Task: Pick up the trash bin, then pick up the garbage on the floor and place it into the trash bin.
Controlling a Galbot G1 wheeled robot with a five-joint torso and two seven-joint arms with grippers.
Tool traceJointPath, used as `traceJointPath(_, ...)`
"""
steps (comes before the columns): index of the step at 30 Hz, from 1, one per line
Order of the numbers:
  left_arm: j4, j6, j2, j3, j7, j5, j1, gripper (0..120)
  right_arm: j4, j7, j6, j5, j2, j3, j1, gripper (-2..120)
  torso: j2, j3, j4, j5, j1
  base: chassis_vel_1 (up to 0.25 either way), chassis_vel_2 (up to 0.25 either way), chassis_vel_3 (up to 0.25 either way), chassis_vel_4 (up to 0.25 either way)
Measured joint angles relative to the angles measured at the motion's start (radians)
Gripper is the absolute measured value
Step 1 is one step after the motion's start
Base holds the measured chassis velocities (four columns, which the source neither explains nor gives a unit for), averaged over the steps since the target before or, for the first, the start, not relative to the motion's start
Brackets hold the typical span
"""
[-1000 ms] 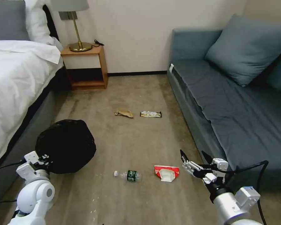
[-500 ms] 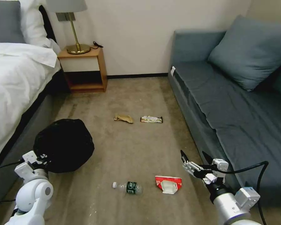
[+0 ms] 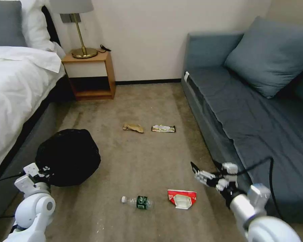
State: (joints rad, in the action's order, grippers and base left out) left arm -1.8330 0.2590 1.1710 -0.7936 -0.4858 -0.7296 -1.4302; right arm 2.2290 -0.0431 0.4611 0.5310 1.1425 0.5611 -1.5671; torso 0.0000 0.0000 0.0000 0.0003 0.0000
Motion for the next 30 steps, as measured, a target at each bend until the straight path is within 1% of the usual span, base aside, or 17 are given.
traceJointPath(4,-0.019,-0.017,-0.004,0.0,0.02,0.016,-0.018,3,-0.09,-0.004,0.001,0.011,-0.137,-0.09,0.075,100,0.0,0.0,-0.0002,-0.0002,0.0,0.0,0.0,0.0,0.0)
traceJointPath(5,-0.019,-0.017,-0.004,0.0,0.02,0.016,-0.018,3,-0.09,-0.004,0.001,0.011,-0.137,-0.09,0.075,100,0.0,0.0,-0.0002,-0.0002,0.0,0.0,0.0,0.0,0.0)
traceJointPath(6,-0.022,-0.02,-0.005,0.0,0.023,0.024,-0.022,3,-0.103,-0.006,0.0,0.01,-0.161,-0.112,0.086,100,0.0,0.0,0.0,-0.0002,0.0,0.0,0.0,0.0,0.0)
traceJointPath(8,-0.033,-0.025,-0.009,-0.002,0.029,0.04,-0.034,3,-0.153,-0.012,-0.003,0.006,-0.238,-0.209,0.151,100,0.0,0.0,-0.0001,-0.0002,0.0,0.0,0.0,0.0,0.0)
traceJointPath(10,-0.035,-0.025,-0.009,-0.003,0.029,0.043,-0.036,3,-0.165,-0.012,-0.003,0.006,-0.252,-0.239,0.174,100,0.0,0.0,-0.0002,-0.0004,0.0,0.0,0.0,0.0,0.0)
traceJointPath(11,-0.038,-0.025,-0.009,-0.004,0.029,0.047,-0.037,3,-0.18,-0.013,-0.003,0.006,-0.269,-0.284,0.204,100,0.0,0.0,0.0,-0.0006,0.0,0.0,0.0,0.0,0.0)
traceJointPath(12,-0.042,-0.025,-0.008,-0.007,0.03,0.055,-0.043,3,-0.221,-0.013,0.001,0.007,-0.292,-0.389,0.296,100,0.0,0.0,-0.0001,0.0002,0.0,0.0,0.0,0.0,0.0)
traceJointPath(13,-0.045,-0.027,-0.006,-0.01,0.031,0.059,-0.052,3,-0.253,-0.012,0.004,0.008,-0.301,-0.472,0.373,100,0.0,0.0,0.0002,-0.0006,0.0,0.0,0.0,0.0,0.0)
traceJointPath(14,-0.045,-0.027,-0.006,-0.01,0.031,0.059,-0.052,3,-0.253,-0.012,0.004,0.008,-0.301,-0.472,0.373,100,0.0,0.0,0.0002,-0.0006,0.0,0.0,0.0,0.0,0.0)
traceJointPath(17,-0.047,-0.044,-0.007,-0.014,0.052,0.072,-0.086,3,-0.361,-0.013,0.01,0.008,-0.281,-0.687,0.557,100,0.0,0.0,0.0004,-0.0006,0.0,0.0,0.0,0.0,0.0)
traceJointPath(18,-0.047,-0.049,-0.009,-0.016,0.059,0.08,-0.092,3,-0.392,-0.013,0.011,0.007,-0.269,-0.73,0.592,100,0.0,0.0,0.0004,-0.0007,0.0,0.0,0.0,0.0,0.0)
traceJointPath(19,-0.047,-0.049,-0.009,-0.016,0.059,0.08,-0.092,3,-0.392,-0.013,0.011,0.007,-0.269,-0.73,0.592,100,0.0,0.0,0.0004,-0.0007,0.0,0.0,0.0,0.0,0.0)
traceJointPath(21,-0.045,-0.053,-0.012,-0.019,0.063,0.087,-0.097,3,-0.457,-0.016,0.013,0.006,-0.235,-0.816,0.67,100,0.0,0.0,0.0002,0.0,0.0,0.0,0.0,0.0,0.0)
traceJointPath(22,-0.044,-0.053,-0.012,-0.019,0.064,0.088,-0.098,3,-0.486,-0.018,0.014,0.001,-0.216,-0.857,0.709,100,0.0,0.0,0.0001,-0.0006,0.0,0.0,0.0,0.0,0.0)
traceJointPath(24,-0.043,-0.053,-0.012,-0.019,0.064,0.088,-0.098,3,-0.504,-0.019,0.014,-0.005,-0.205,-0.885,0.731,100,0.0,0.0,0.0002,-0.001,0.0,0.0,0.0,0.0,0.0)
traceJointPath(27,-0.037,-0.053,-0.012,-0.018,0.064,0.089,-0.098,3,-0.581,-0.038,0.015,-0.044,-0.151,-1.005,0.805,100,0.0,0.0,0.0001,-0.0006,0.0,0.0,0.0,0.0,0.0)
traceJointPath(30,-0.032,-0.053,-0.01,-0.015,0.064,0.091,-0.099,3,-0.617,-0.053,0.014,-0.076,-0.127,-1.053,0.823,100,0.0,0.0,0.0003,-0.0005,0.0,0.0,0.0,0.0,0.0)
